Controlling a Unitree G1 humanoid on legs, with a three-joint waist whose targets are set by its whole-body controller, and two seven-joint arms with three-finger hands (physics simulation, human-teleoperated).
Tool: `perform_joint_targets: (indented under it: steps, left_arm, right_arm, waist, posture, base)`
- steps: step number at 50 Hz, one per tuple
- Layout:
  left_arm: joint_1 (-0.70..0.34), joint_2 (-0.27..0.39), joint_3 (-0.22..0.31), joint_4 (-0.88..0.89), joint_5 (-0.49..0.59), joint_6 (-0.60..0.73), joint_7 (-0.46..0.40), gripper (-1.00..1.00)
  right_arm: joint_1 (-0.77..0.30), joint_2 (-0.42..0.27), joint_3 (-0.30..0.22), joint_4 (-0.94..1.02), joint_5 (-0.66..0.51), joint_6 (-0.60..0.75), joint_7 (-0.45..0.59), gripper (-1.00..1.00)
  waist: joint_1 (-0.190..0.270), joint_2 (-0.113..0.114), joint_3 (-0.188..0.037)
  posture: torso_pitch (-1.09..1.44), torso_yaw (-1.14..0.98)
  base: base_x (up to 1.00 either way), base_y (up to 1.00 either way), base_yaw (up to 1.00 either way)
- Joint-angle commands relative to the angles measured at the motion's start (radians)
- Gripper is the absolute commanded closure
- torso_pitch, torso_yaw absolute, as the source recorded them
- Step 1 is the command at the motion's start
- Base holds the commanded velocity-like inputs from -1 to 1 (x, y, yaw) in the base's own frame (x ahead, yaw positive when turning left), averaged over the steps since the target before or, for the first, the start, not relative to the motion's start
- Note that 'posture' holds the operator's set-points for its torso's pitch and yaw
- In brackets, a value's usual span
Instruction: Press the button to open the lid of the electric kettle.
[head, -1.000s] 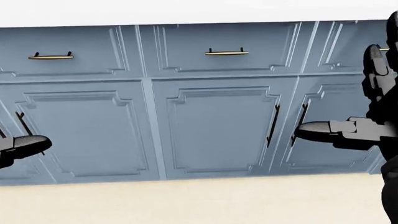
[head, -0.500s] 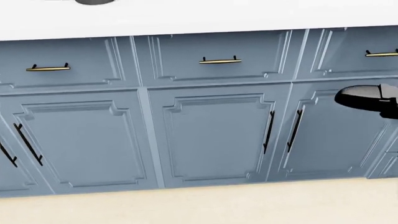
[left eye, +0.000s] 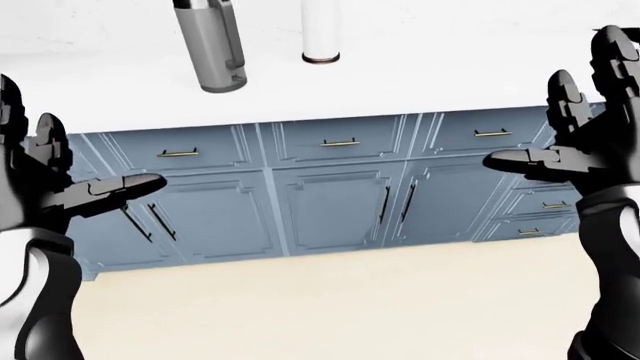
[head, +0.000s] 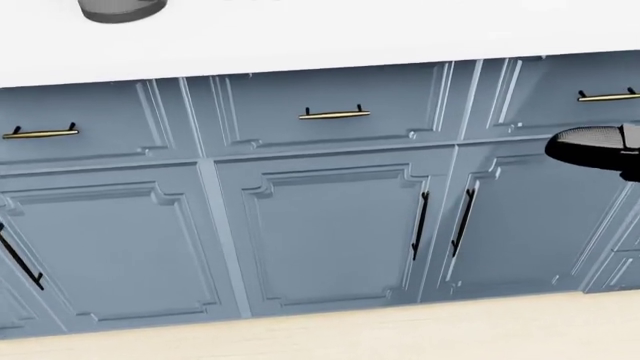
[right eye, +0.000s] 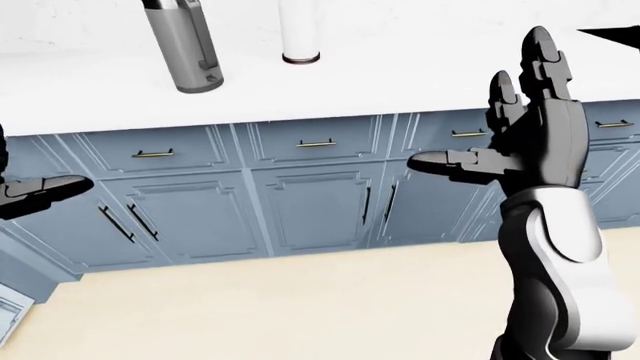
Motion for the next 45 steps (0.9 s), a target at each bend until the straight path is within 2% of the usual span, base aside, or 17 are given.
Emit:
perform_joint_targets:
  steps: [1, 4, 6, 7, 9, 11, 16, 18, 22, 28, 31, 32, 34, 39, 42, 43, 45]
  left_arm:
    - [-0.019, 0.018, 0.012, -0.021, 0.005, -0.030, 0.002, -1.00]
    - [-0.020, 0.021, 0.016, -0.019, 0.003, -0.029, 0.003, -1.00]
    - [-0.021, 0.023, 0.018, -0.019, 0.003, -0.027, 0.003, -1.00]
    - [-0.023, 0.025, 0.020, -0.020, 0.001, -0.024, 0.003, -1.00]
    - [-0.024, 0.027, 0.021, -0.019, -0.002, -0.023, 0.004, -1.00]
    - [-0.025, 0.028, 0.022, -0.020, -0.004, -0.021, 0.006, -1.00]
    - [-0.025, 0.031, 0.021, -0.019, -0.005, -0.022, 0.007, -1.00]
    - [-0.024, 0.033, 0.025, -0.020, -0.007, -0.019, 0.006, -1.00]
    - [-0.026, 0.037, 0.032, -0.026, -0.012, -0.012, 0.009, -1.00]
    - [-0.022, 0.035, 0.030, -0.026, -0.011, -0.016, 0.008, -1.00]
    - [-0.021, 0.035, 0.031, -0.025, -0.012, -0.017, 0.008, -1.00]
    - [-0.021, 0.036, 0.032, -0.025, -0.012, -0.016, 0.008, -1.00]
    - [-0.021, 0.037, 0.034, -0.025, -0.013, -0.016, 0.008, -1.00]
    - [-0.020, 0.037, 0.034, -0.025, -0.016, -0.016, 0.008, -1.00]
    - [-0.022, 0.039, 0.034, -0.025, -0.017, -0.015, 0.009, -1.00]
    - [-0.022, 0.039, 0.036, -0.026, -0.018, -0.013, 0.010, -1.00]
    - [-0.021, 0.040, 0.036, -0.026, -0.018, -0.014, 0.010, -1.00]
  right_arm:
    - [-0.024, -0.012, -0.004, -0.027, 0.015, -0.018, -0.001, -1.00]
    - [-0.025, -0.014, -0.005, -0.028, 0.024, -0.013, -0.008, -1.00]
    - [-0.029, -0.018, -0.008, -0.034, 0.035, -0.003, -0.015, -1.00]
    - [-0.030, -0.020, -0.007, -0.032, 0.036, -0.004, -0.017, -1.00]
    - [-0.032, -0.024, -0.005, -0.035, 0.039, -0.001, -0.019, -1.00]
    - [-0.036, -0.028, -0.008, -0.037, 0.045, 0.004, -0.021, -1.00]
    - [-0.040, -0.034, -0.008, -0.034, 0.053, 0.004, -0.025, -1.00]
    - [-0.034, -0.031, -0.005, -0.035, 0.052, -0.001, -0.023, -1.00]
    - [-0.032, -0.032, -0.007, -0.035, 0.051, -0.002, -0.022, -1.00]
    - [-0.030, -0.033, -0.010, -0.041, 0.056, 0.001, -0.021, -1.00]
    - [-0.029, -0.034, -0.010, -0.042, 0.057, 0.000, -0.020, -1.00]
    - [-0.030, -0.034, -0.010, -0.042, 0.058, 0.001, -0.021, -1.00]
    - [-0.031, -0.034, -0.013, -0.045, 0.061, 0.000, -0.022, -1.00]
    - [-0.032, -0.035, -0.011, -0.048, 0.062, -0.002, -0.024, -1.00]
    - [-0.035, -0.041, -0.016, -0.045, 0.067, 0.000, -0.025, -1.00]
    - [-0.036, -0.043, -0.017, -0.045, 0.068, 0.000, -0.026, -1.00]
    - [-0.039, -0.047, -0.020, -0.046, 0.073, 0.003, -0.028, -1.00]
  waist:
    - [0.002, -0.003, -0.009]
    - [-0.006, 0.044, -0.017]
    - [-0.009, 0.103, -0.037]
    - [0.001, 0.064, -0.031]
    - [0.003, 0.075, -0.020]
    - [0.008, 0.056, -0.026]
    - [0.016, -0.003, -0.012]
    - [0.018, -0.051, -0.024]
    - [0.002, -0.040, -0.022]
    - [-0.006, 0.015, -0.010]
    - [-0.010, 0.104, -0.035]
    - [-0.002, 0.078, -0.036]
    - [0.002, 0.081, -0.018]
    - [0.013, 0.009, -0.010]
    - [0.016, -0.056, -0.019]
    - [0.006, -0.036, -0.020]
    - [0.005, -0.047, -0.021]
  posture:
    - [0.00, 0.00]
    - [0.00, 0.00]
    - [0.00, 0.00]
    - [0.00, 0.00]
    - [0.00, 0.00]
    - [0.00, 0.00]
    - [0.00, 0.00]
    - [0.00, 0.00]
    - [0.00, 0.00]
    - [0.00, 0.00]
    - [0.00, 0.00]
    - [0.00, 0.00]
    - [0.00, 0.00]
    - [0.00, 0.00]
    - [0.00, 0.00]
    - [0.00, 0.00]
    - [0.00, 0.00]
  base:
    - [0.20, 0.10, 0.00]
    - [0.18, 0.11, 0.00]
    - [0.18, 0.14, 0.00]
    - [0.20, 0.15, 0.00]
    - [0.18, 0.14, 0.00]
    - [0.17, 0.16, 0.00]
    - [0.17, 0.17, 0.00]
    - [0.18, 0.16, 0.00]
    - [0.17, 0.16, 0.00]
    - [0.17, 0.16, 0.00]
    - [0.17, 0.16, 0.00]
    - [0.17, 0.16, 0.00]
    - [0.17, 0.21, 0.00]
    - [0.17, 0.28, 0.00]
    - [0.17, 0.29, 0.00]
    - [0.17, 0.32, 0.00]
    - [0.18, 0.32, 0.00]
